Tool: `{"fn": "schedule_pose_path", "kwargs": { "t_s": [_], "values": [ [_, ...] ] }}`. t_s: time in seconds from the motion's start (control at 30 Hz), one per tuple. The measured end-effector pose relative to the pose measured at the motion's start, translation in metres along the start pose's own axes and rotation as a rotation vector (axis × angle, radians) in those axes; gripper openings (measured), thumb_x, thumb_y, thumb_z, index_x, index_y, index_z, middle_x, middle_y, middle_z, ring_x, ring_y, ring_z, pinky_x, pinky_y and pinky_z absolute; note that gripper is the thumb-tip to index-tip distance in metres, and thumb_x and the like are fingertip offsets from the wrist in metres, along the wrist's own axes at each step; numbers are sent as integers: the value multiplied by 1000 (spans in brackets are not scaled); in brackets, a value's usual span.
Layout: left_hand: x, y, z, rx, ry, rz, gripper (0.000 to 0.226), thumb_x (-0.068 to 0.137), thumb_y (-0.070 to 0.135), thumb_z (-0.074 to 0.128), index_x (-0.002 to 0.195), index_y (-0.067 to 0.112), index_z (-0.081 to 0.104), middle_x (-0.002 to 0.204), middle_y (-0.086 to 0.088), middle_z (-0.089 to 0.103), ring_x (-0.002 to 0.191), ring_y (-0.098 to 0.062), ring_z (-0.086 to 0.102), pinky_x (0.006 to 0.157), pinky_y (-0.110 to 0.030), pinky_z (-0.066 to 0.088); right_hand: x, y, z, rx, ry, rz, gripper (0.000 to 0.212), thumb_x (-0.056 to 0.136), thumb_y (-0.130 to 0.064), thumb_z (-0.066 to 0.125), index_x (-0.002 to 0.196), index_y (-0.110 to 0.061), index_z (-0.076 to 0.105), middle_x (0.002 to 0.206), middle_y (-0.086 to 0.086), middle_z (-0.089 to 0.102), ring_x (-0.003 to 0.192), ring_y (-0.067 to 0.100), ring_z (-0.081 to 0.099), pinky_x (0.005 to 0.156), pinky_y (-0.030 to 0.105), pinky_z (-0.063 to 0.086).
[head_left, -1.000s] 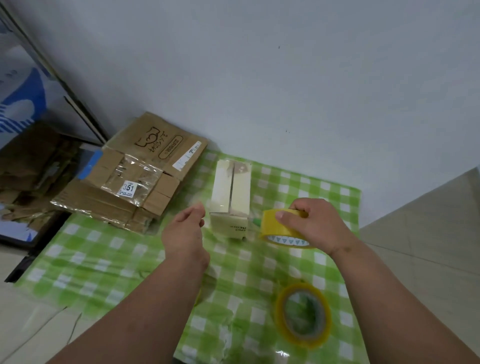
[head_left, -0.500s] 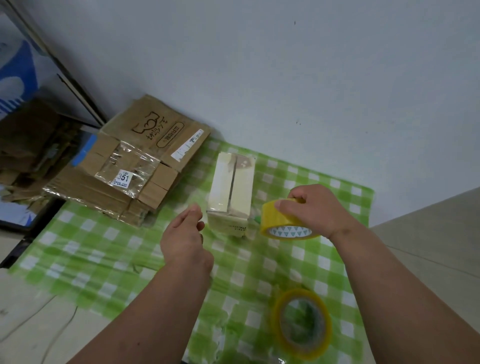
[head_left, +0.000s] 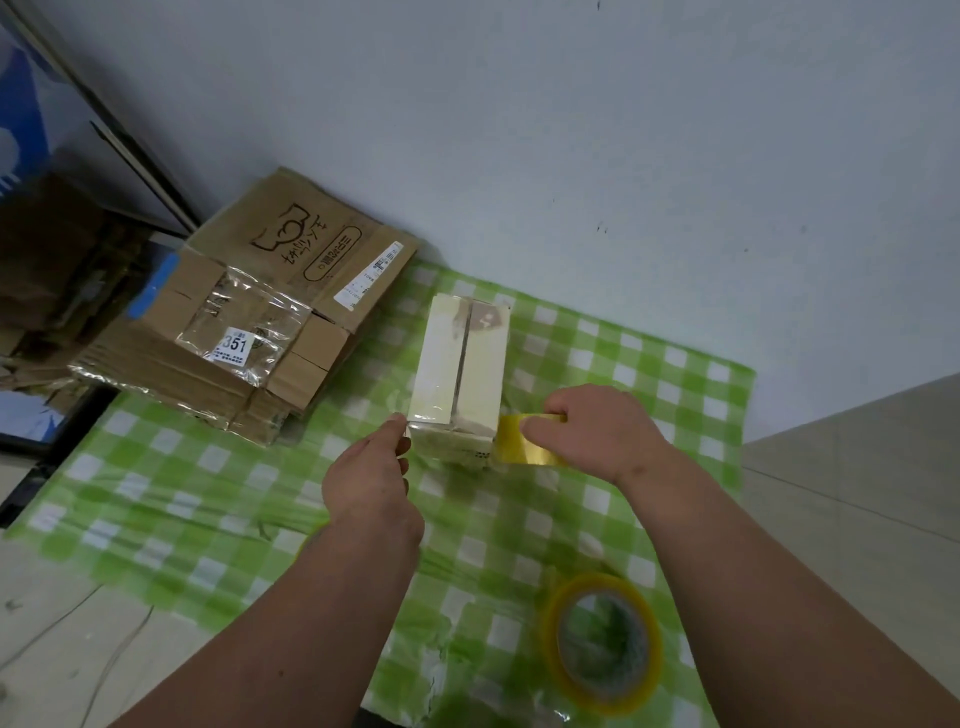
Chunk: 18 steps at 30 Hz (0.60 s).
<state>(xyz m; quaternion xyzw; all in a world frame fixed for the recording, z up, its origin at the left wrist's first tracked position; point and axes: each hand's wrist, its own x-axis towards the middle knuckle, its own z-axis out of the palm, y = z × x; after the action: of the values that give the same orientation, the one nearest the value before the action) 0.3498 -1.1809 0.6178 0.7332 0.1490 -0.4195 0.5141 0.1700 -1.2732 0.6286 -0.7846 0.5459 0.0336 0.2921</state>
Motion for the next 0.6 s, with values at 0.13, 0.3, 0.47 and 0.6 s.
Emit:
{"fn": "schedule_pose_path", "kwargs": {
  "t_s": [0.13,0.3,0.47,0.6],
  "values": [
    [4,4,-1,86,18,-17,25,76,33,80,65,13,70,74,1,68,66,-14,56,69,-32,47,6,-8,11,-133,24,12,52,89,-62,36,58,-22,49,61,-8,52,65,9,50,88,39,32],
    [6,13,0,209,-9,-13,20,73,28,73,75,8,70,71,0,61,64,-17,50,59,-29,40,8,-11,16,-195,79,61,55,85,-65,32,58,-23,53,60,-7,57,64,11,53,90,41,29],
    [10,20,0,308,-38,-3,42,72,36,75,94,1,67,86,-4,59,68,-20,49,58,-29,38,11,-19,17,-215,104,97,42,86,-56,36,62,-25,53,61,-9,56,63,9,51,93,42,27],
    [16,20,-7,343,-108,13,51,75,42,81,114,18,58,113,-7,57,103,-29,54,87,-43,47,10,-21,20,-223,125,124,35,86,-52,38,73,-27,58,63,-10,56,62,6,48,94,41,27]
  ]
}}
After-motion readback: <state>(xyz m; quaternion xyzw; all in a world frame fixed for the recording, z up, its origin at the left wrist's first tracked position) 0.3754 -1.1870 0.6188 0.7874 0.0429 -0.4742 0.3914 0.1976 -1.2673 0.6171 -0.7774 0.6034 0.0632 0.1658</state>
